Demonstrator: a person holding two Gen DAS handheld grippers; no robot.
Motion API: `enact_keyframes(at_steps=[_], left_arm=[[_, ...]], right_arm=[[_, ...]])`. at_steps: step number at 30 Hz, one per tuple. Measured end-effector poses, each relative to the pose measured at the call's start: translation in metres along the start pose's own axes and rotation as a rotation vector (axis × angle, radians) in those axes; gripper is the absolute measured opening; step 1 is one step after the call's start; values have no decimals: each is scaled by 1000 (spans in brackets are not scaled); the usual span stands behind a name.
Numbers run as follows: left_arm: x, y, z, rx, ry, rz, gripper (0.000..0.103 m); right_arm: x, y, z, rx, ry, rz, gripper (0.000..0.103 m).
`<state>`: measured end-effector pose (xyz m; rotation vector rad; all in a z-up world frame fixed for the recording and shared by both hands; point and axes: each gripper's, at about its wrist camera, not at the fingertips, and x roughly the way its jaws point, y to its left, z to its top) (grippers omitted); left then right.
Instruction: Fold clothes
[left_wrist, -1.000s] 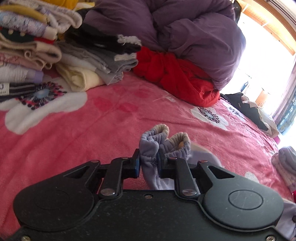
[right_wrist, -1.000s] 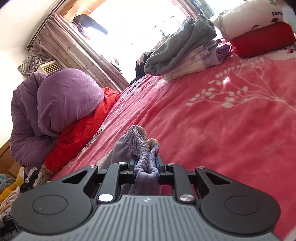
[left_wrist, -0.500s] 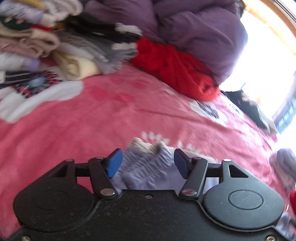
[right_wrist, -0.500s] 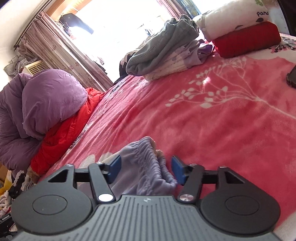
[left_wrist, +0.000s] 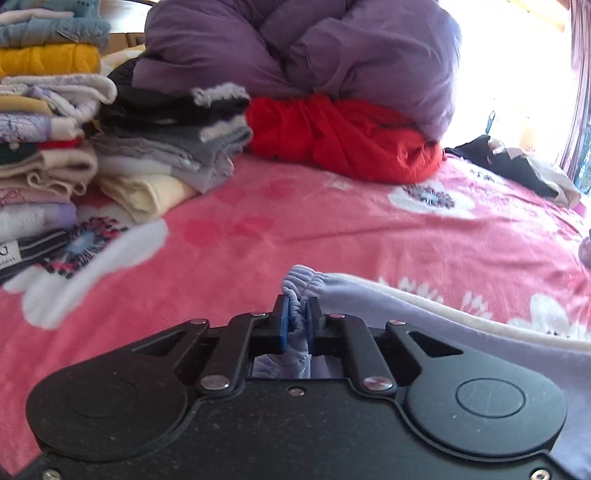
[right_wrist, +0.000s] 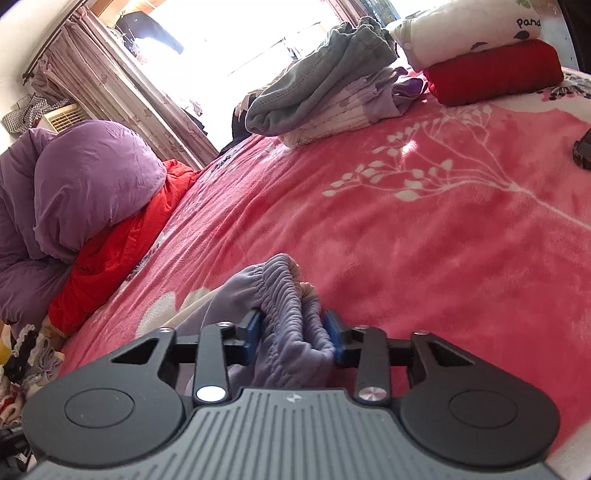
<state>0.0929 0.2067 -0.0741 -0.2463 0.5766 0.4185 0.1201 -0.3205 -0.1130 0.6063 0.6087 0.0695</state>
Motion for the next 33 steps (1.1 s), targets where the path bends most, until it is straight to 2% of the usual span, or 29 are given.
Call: enact_keyframes(at_steps=[5, 6, 8, 10, 14, 15, 18, 20, 22, 25, 28, 30, 33], left_arm=[[23, 12, -9, -12, 95, 149, 14], [20, 15, -8, -37, 86, 139, 15], [11, 21, -4, -102, 45, 90, 32], [5, 19, -4, -98, 18, 77, 45], [14, 20, 0, -135, 67, 0, 46], [16, 21, 1, -150, 79, -18, 46], [21, 25, 3, -172, 121, -75, 61], [22, 30, 4, -198, 140, -103, 62], [15, 40, 9, -260, 110, -112, 62], [1, 52, 17, -308, 36, -76, 62], [5, 54, 17, -312, 78, -139, 63], [14, 49, 15, -283, 128, -177, 69], [31, 39, 9, -234, 192, -189, 70]], right_arm=[[2, 0, -1, -13, 14, -28, 33], [2, 0, -1, -12, 13, -29, 36], [-1, 1, 1, -10, 1, -32, 42], [-7, 3, 4, -20, -16, -26, 46], [-11, 7, 12, -43, -39, 8, 60], [-8, 6, 13, -34, -26, 26, 61], [2, 4, 15, -29, 25, 42, 62], [9, 1, 14, -14, 57, 53, 62], [14, -3, 12, 12, 74, 61, 62], [16, -5, 10, 26, 86, 68, 62], [18, -3, 10, 13, 92, 63, 62], [19, -3, 10, 7, 94, 61, 62], [22, -3, 12, 2, 95, 62, 62]])
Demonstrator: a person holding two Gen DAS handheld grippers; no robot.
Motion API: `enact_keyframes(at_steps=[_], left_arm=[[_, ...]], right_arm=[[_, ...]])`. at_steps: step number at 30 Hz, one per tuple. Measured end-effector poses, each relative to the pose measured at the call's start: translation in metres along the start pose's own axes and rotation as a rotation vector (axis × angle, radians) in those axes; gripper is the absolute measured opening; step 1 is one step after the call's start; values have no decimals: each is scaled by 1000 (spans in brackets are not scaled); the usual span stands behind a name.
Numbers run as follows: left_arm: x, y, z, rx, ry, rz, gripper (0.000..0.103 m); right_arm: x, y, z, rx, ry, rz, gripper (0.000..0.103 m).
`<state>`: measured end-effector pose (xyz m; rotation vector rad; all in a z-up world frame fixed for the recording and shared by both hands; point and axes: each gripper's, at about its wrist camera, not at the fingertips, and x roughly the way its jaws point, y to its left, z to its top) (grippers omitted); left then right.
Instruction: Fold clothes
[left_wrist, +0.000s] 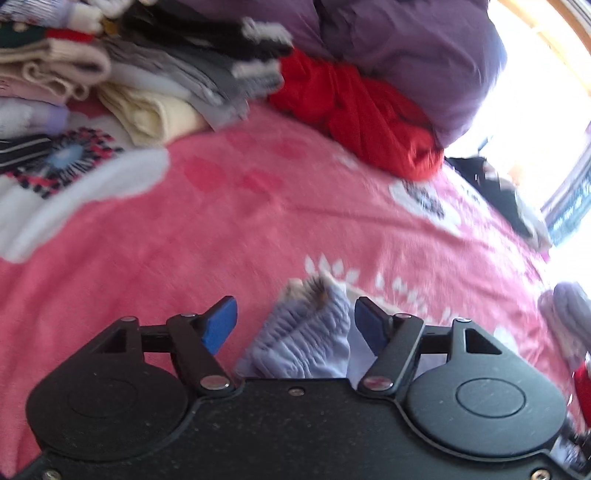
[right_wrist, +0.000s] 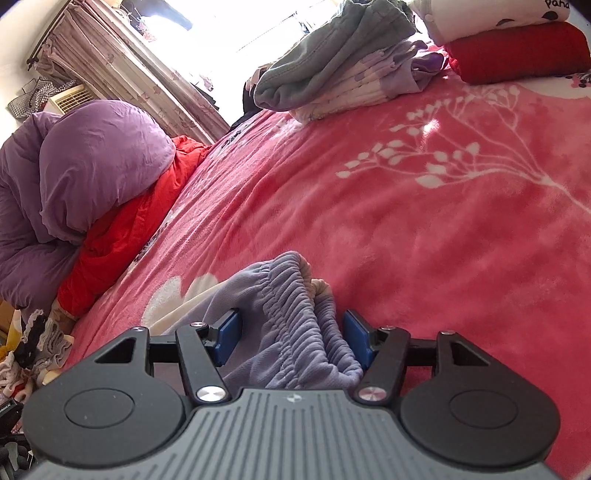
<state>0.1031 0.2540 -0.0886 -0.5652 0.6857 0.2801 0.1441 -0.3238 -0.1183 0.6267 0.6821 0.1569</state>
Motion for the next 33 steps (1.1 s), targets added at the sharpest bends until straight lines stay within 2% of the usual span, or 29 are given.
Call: enact_keyframes(at_steps=[1, 3, 4, 8, 10, 13, 21, 24, 27, 29, 31, 33], left_arm=[[7, 0, -2, 6, 19, 3, 69], [17, 1, -4, 16, 38, 1, 58], [19, 1, -4, 27, 43, 2, 38], [22, -7, -2, 116, 52, -2, 23], [19, -7, -2, 126, 38, -20, 19], [7, -11, 2, 126, -19, -52, 17], [-10, -33, 25, 136, -229, -150, 16], [-7, -40, 43, 141, -267, -170, 16], [-3, -38, 53, 72, -187, -167, 16], [-10, -34, 51, 17, -116, -175, 16], [-18, -29, 40, -10, -54, -181, 16], [-21, -24, 27, -18, -16, -150, 16]], right_arm=[[0, 0, 1, 0, -3, -2, 61], [2, -1, 2, -2, -6, -6, 60], [3, -1, 4, -4, -6, -3, 58], [9, 2, 8, -47, 15, 23, 44], [13, 3, 11, -69, 33, 48, 30], [11, 5, 16, -80, 28, 83, 22], [-5, 19, 38, -125, -107, 125, 20], [-2, 19, 52, -120, -160, 147, 20], [9, 19, 64, -117, -161, 148, 20], [16, 17, 66, -113, -122, 124, 20], [20, 12, 68, -91, -64, 111, 20], [20, 5, 66, -71, -29, 97, 20]])
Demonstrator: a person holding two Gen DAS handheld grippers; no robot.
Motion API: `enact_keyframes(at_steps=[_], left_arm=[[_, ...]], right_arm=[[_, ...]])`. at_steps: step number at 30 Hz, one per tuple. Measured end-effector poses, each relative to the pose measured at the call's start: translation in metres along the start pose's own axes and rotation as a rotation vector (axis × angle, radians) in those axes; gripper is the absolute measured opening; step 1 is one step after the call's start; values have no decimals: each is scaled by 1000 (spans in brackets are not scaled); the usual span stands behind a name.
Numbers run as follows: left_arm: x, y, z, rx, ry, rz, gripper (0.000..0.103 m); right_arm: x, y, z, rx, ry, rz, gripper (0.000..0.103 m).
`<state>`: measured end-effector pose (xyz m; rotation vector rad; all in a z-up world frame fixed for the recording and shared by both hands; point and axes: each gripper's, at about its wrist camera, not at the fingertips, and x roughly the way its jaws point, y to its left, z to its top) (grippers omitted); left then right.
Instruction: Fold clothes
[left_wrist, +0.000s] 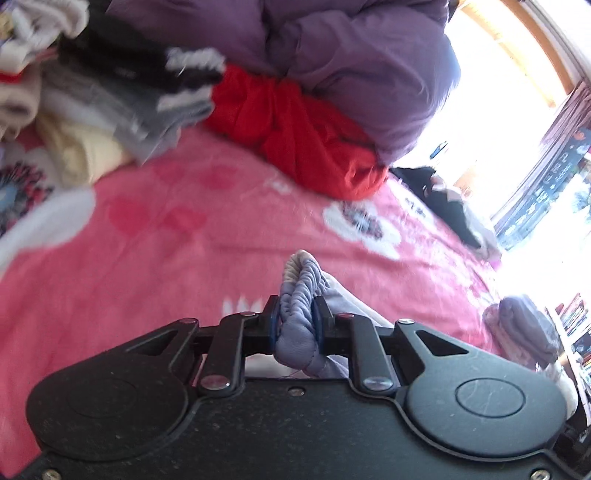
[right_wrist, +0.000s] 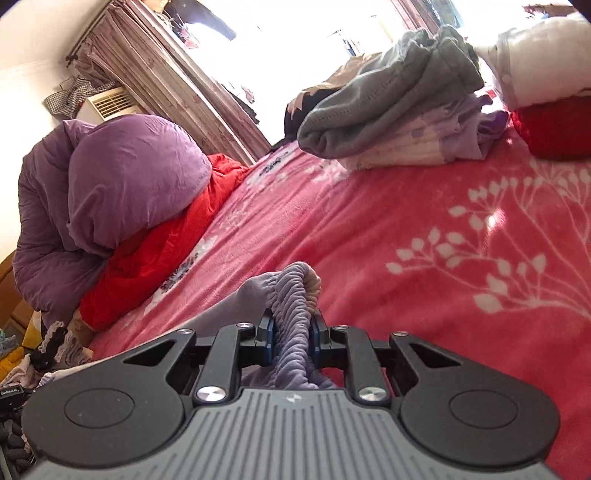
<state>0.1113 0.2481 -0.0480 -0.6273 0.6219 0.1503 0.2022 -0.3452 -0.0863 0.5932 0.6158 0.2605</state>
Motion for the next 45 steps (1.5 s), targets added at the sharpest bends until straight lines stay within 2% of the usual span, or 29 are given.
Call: enact_keyframes(at_steps=[3, 4, 6, 7, 10, 12, 13, 15, 16, 17, 19, 20, 23, 27, 29, 32, 35, 36, 38, 41, 44, 45], left_arm=[[12, 6, -16, 40, 67, 81, 18], [19, 5, -21, 98, 96, 122, 22], [24, -2, -30, 210, 92, 236, 41], [21, -3, -31, 223, 64, 252, 52], [16, 3, -26, 181, 31, 227, 56], [24, 12, -25, 143, 73, 192, 60], [28, 16, -26, 122, 107, 164, 60], [35, 24, -32, 68, 167, 110, 58], [36, 26, -34, 56, 172, 110, 52], [36, 27, -34, 39, 174, 103, 40], [33, 32, -34, -11, 170, 68, 22], [31, 34, -34, -45, 161, 39, 20], [23, 30, -30, -66, 101, -46, 19], [8, 8, -16, 8, -35, -121, 18], [4, 0, -3, 33, -108, -159, 18], [5, -5, 21, 15, -211, -210, 18], [10, -8, 36, 12, -244, -219, 18], [10, -9, 38, 6, -238, -223, 18], [12, -7, 34, -3, -175, -191, 18], [14, 4, 16, -65, -7, -141, 18], [16, 16, -11, -97, 115, -50, 18], [18, 17, -16, -59, 138, -2, 19]], right_arm=[[-1, -3, -6, -3, 46, -22, 20], [0, -3, -8, -9, 64, -32, 20], [2, -5, -14, -23, 90, -61, 21], [3, -7, -16, -20, 98, -71, 24], [3, -13, -19, 4, 99, -77, 31], [2, -13, -19, 6, 94, -80, 35], [3, -13, -19, 1, 95, -86, 38], [4, -14, -19, -1, 97, -91, 38], [5, -16, -19, 7, 99, -90, 38], [7, -17, -20, 13, 100, -90, 38], [10, -17, -21, 11, 102, -93, 38], [11, -17, -21, 7, 100, -94, 38], [12, -13, -22, -21, 89, -100, 35], [7, -2, -19, -76, 33, -83, 23], [2, 2, -13, -71, -14, -54, 21], [-2, 9, -4, -84, -70, -25, 21], [-1, 14, 4, -108, -115, -17, 21], [0, 14, 6, -106, -122, -12, 21], [3, 12, 9, -93, -112, -10, 21], [13, 5, 8, -84, -49, -49, 21], [20, -6, 1, -47, 7, -69, 21], [21, -8, 0, -41, 15, -72, 21]])
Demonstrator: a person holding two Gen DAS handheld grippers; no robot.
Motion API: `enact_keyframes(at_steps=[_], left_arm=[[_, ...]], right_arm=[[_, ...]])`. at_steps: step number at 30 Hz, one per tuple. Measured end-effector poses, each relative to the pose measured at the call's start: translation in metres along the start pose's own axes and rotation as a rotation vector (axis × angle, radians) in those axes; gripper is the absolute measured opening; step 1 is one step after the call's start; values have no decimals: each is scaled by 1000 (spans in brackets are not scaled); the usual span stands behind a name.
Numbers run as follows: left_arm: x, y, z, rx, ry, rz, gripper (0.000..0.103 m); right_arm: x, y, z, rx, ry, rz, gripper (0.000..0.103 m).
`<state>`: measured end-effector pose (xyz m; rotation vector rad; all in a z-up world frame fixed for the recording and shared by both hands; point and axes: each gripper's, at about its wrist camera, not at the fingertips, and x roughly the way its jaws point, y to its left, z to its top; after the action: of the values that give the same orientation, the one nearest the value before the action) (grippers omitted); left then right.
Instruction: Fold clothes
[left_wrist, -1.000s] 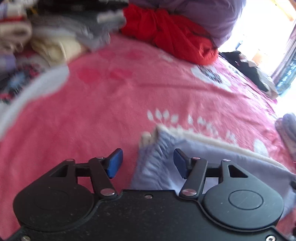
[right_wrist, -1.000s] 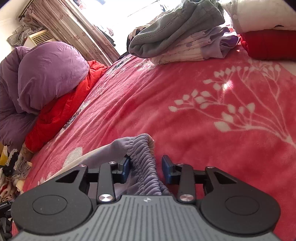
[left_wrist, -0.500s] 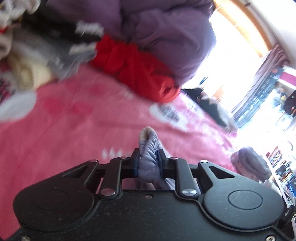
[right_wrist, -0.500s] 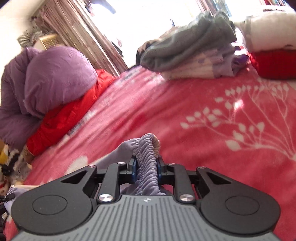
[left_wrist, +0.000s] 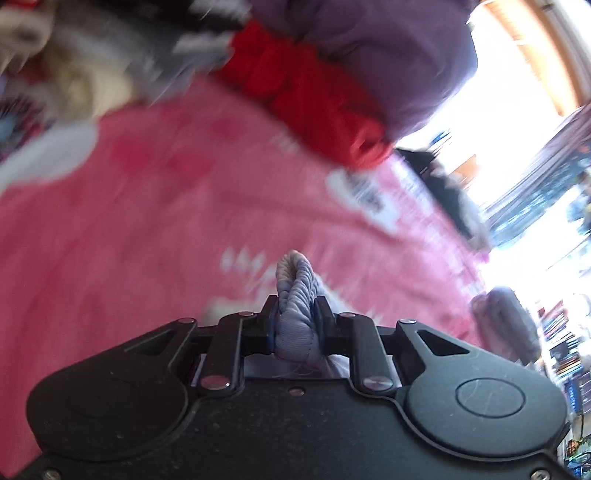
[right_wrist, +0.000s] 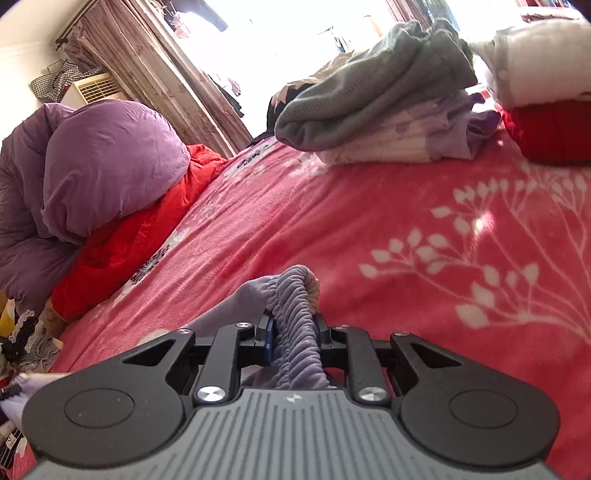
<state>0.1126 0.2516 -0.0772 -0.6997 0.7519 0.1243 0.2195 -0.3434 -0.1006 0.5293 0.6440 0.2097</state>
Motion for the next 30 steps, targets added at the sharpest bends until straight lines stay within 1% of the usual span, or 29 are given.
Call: enact_keyframes(at_steps=[1, 2, 3, 4, 5, 6, 8, 9, 10, 12, 13, 14, 15, 17, 19, 23, 25, 27, 30], left_arm=[[3, 0, -3, 48, 16, 57, 22], [6, 0, -7, 96, 32, 113, 27], [4, 0, -6, 118, 25, 133, 35], [1, 0, -3, 131, 9, 139, 55], [-1, 3, 1, 121, 3, 125, 66], [-3, 8, 5, 103, 0, 105, 67], [6, 27, 7, 23, 68, 31, 67], [12, 39, 5, -36, 106, -12, 67], [15, 49, 1, -99, 129, -75, 66], [17, 65, -3, -215, 150, -190, 66], [19, 67, -4, -233, 158, -210, 56], [22, 69, -4, -238, 166, -218, 34], [24, 70, -5, -244, 175, -227, 27], [26, 67, -7, -220, 174, -241, 22], [19, 58, -5, -174, 134, -263, 19], [3, 40, 2, -109, 22, -322, 17], [-4, 28, 7, -64, -31, -316, 17], [-8, 16, 17, -35, -89, -346, 17], [-14, -7, 39, 45, -198, -393, 16]], right_arm=[[0, -1, -1, 3, 2, -3, 21], [0, -1, -2, 5, 3, -3, 21], [0, -1, -3, 5, 3, -3, 21], [-1, 0, -3, 4, 3, -5, 21], [-2, 0, -4, 4, 2, -6, 21], [-2, -1, -5, 8, 1, -6, 21], [-2, -2, -5, 13, 2, -5, 21], [-1, -2, -5, 14, 2, -6, 21], [0, -2, -5, 16, 3, -7, 21], [1, -3, -4, 21, 6, -7, 21], [2, -4, -5, 23, 7, -7, 22], [3, -4, -5, 25, 7, -8, 22], [3, -4, -6, 25, 8, -10, 22], [4, -4, -6, 25, 8, -13, 22], [5, -5, -7, 28, 8, -14, 22], [4, -5, -7, 24, 0, -9, 22], [1, -4, -6, 25, -27, 9, 21], [-4, -1, -3, 20, -63, 33, 21], [-9, 6, 2, -7, -122, 55, 20]])
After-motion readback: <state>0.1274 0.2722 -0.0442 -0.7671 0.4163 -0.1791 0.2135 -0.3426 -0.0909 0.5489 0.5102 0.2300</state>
